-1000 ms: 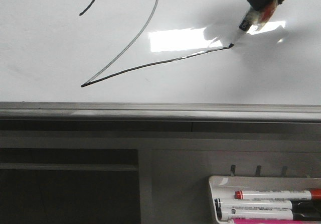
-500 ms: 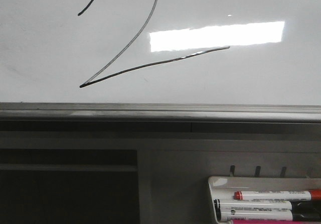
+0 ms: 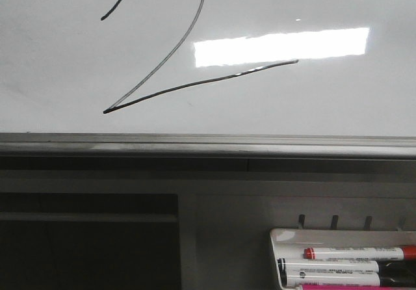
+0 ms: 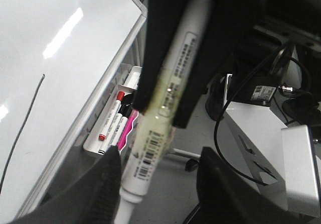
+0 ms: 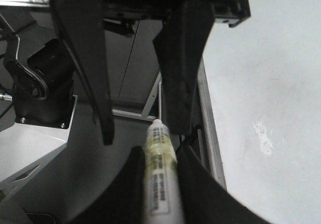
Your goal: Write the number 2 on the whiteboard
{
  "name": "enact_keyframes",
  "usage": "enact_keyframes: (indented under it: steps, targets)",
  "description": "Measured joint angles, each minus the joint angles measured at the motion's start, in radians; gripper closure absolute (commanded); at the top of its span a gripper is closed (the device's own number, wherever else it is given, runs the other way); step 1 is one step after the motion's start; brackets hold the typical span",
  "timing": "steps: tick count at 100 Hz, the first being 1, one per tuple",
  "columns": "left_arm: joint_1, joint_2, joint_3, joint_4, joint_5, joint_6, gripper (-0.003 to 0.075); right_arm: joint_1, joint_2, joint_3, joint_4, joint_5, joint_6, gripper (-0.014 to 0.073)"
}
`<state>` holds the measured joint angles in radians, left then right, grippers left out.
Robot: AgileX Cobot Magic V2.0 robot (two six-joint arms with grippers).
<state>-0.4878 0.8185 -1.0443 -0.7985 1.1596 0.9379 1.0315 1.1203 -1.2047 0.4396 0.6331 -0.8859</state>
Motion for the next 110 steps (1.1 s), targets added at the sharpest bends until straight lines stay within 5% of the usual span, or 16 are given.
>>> enact_keyframes:
  steps: [45,74,91,99,110]
  targets:
    - [-0.002,0.058,0.000,-0.004,-0.024,0.000,0.0414,0.020,0.000,0.000,-0.002,-0.006,-0.003,0.0657]
    - [-0.005,0.102,-0.002,-0.013,0.003,0.019,0.0743,0.019,0.005,0.001,-0.031,-0.009,-0.005,0.0657]
    - [-0.009,0.106,-0.002,-0.005,0.010,0.058,0.0741,0.019,0.005,0.002,-0.027,-0.001,-0.005,0.0642]
    - [-0.009,0.106,-0.005,-0.003,0.010,0.074,0.0741,0.019,0.005,0.002,-0.027,-0.003,-0.005,0.0550]
    - [-0.009,0.108,-0.005,-0.003,0.008,0.081,0.0741,0.019,0.005,0.002,-0.027,-0.027,-0.005,0.0265]
